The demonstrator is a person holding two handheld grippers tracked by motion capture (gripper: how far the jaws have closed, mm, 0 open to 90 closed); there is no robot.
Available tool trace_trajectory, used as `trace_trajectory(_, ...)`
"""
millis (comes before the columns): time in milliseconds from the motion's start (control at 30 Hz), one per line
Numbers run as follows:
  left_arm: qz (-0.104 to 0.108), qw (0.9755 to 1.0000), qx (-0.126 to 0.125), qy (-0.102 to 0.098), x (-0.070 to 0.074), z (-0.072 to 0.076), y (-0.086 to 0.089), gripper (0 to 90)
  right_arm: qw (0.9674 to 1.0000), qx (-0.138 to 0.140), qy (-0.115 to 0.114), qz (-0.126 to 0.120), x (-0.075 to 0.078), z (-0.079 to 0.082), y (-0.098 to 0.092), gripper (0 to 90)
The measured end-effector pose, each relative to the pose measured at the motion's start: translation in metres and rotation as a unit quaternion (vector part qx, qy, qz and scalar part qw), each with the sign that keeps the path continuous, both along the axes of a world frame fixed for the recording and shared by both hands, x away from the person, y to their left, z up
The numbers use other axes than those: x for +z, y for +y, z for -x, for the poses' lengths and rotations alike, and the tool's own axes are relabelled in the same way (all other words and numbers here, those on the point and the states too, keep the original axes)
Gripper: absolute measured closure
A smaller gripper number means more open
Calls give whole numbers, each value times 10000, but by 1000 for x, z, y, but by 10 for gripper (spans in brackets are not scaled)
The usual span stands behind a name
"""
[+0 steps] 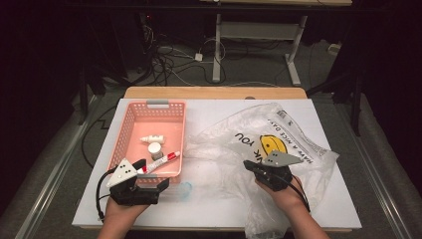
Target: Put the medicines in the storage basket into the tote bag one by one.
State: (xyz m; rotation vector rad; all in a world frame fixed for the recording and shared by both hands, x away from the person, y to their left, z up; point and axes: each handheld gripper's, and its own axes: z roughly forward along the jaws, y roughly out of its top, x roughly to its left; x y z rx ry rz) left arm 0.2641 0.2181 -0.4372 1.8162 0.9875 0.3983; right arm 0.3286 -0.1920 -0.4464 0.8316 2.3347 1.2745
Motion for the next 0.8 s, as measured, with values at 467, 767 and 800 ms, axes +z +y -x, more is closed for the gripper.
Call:
trace_trajectory(467,123,9992,373,93,1,-5,25,0,9992,-24,-281,-297,18,1,-8,900)
trace_trajectory(767,133,9982,549,188,-1,-8,36,2,9984,-8,-344,-441,24,0,-12,900)
trace_trajectory(800,138,9981,559,202,-2,-9,37,5,9985,-11,-332,-444,24,0,-12,900)
